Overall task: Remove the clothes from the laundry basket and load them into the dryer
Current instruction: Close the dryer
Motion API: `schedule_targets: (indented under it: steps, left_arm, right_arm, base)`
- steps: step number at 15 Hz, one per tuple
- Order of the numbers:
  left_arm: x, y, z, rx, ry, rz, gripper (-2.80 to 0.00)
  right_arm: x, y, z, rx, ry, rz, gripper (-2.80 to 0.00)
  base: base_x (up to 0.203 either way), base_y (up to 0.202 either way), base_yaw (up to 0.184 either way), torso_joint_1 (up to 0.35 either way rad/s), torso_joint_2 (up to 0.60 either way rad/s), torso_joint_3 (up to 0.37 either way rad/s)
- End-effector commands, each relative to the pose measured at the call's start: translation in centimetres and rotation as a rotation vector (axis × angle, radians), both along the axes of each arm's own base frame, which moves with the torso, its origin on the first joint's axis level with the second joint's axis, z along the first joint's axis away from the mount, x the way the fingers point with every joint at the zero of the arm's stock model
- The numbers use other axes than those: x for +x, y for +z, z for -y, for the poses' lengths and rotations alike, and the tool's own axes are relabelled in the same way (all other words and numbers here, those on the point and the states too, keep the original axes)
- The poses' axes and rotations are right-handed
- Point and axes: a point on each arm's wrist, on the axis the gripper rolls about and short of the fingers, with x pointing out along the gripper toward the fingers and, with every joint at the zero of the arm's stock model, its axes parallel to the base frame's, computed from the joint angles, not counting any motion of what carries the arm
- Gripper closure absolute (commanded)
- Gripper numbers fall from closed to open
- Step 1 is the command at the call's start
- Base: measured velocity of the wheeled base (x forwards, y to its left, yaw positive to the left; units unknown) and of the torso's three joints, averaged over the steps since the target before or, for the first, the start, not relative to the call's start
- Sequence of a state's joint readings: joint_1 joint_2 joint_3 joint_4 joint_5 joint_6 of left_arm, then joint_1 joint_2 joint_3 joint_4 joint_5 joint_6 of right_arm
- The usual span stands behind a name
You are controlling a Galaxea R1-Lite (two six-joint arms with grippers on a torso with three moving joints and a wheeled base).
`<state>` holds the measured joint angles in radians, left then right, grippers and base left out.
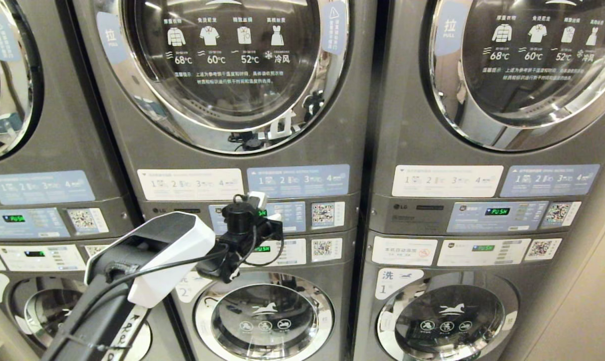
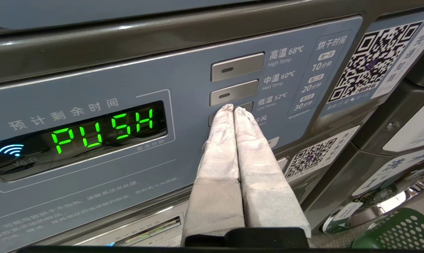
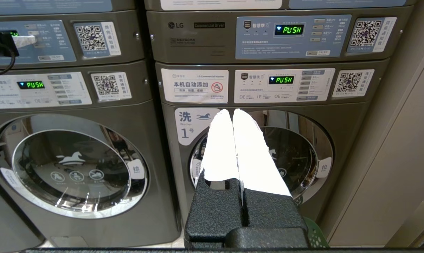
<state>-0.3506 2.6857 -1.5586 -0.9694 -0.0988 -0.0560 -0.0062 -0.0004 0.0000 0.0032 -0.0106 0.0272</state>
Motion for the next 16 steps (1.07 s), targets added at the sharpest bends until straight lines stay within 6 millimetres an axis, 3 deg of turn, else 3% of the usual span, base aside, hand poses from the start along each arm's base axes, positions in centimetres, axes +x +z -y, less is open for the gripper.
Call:
schedule_targets:
  steps: [1,16]
  left_arm:
    - [0.07,-0.15,0.06,-0.002,0.000,0.002,0.00]
    - [-0.03,0.08,0.37,0.000,-0.010,0.005,0.00]
  right_arm:
    - [0.00,0.00,0.00,0.000,0.000,0.000,0.00]
    - [0.00,0.00,0.00,0.000,0.000,0.000,0.00]
  base:
    - [0.000,0.000,0.000,0.000,0.00,0.000]
    - [0.000,0.000,0.000,0.000,0.00,0.000]
